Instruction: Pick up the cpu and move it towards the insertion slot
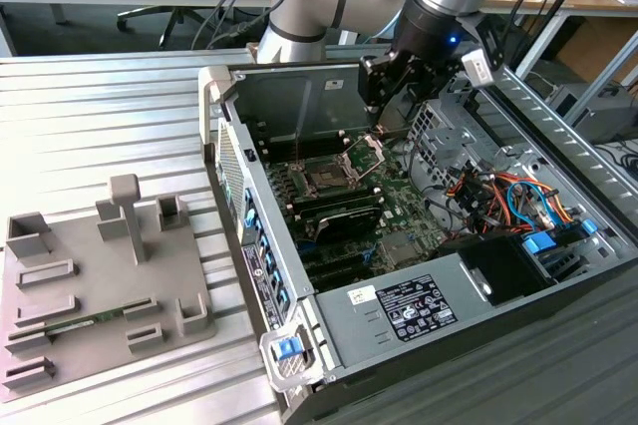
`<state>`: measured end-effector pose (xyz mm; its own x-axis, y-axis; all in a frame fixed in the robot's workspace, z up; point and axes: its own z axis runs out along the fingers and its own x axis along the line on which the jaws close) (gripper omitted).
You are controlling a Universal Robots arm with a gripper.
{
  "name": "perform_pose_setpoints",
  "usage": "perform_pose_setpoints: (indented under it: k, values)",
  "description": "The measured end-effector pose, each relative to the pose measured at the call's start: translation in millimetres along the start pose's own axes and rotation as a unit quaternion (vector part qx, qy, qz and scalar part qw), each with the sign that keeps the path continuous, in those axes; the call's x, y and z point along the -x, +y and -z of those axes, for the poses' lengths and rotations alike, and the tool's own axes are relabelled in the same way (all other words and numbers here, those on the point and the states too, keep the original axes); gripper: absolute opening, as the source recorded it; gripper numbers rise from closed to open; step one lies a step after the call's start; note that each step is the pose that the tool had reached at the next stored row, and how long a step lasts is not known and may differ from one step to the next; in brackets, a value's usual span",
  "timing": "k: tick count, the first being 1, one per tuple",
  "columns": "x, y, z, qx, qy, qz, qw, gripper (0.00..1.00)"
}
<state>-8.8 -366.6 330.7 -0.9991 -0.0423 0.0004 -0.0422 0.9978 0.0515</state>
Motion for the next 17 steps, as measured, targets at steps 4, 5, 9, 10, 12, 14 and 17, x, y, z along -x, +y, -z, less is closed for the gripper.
perform_pose_setpoints:
  k: [4, 5, 9, 10, 12, 14, 17]
  values:
    - [0.0, 0.4, -1.2, 0.0000, -0.0001, 0.000, 1.00000, 0.55]
    - [0.0, 0.5, -1.5, 0.0000, 0.0000, 0.000, 1.00000, 0.55]
    - [0.1, 0.9, -2.6, 0.0000, 0.0000, 0.000, 1.00000, 0.55]
    - [0.1, 1.1, -3.0, 0.0000, 0.0000, 0.000, 1.00000, 0.55]
    - [0.1, 1.4, -3.6, 0.0000, 0.0000, 0.000, 1.00000, 0.55]
    - [0.1, 1.6, -4.0, 0.0000, 0.0000, 0.000, 1.00000, 0.55]
    - [0.1, 2.0, -4.9, 0.0000, 0.0000, 0.000, 1.00000, 0.55]
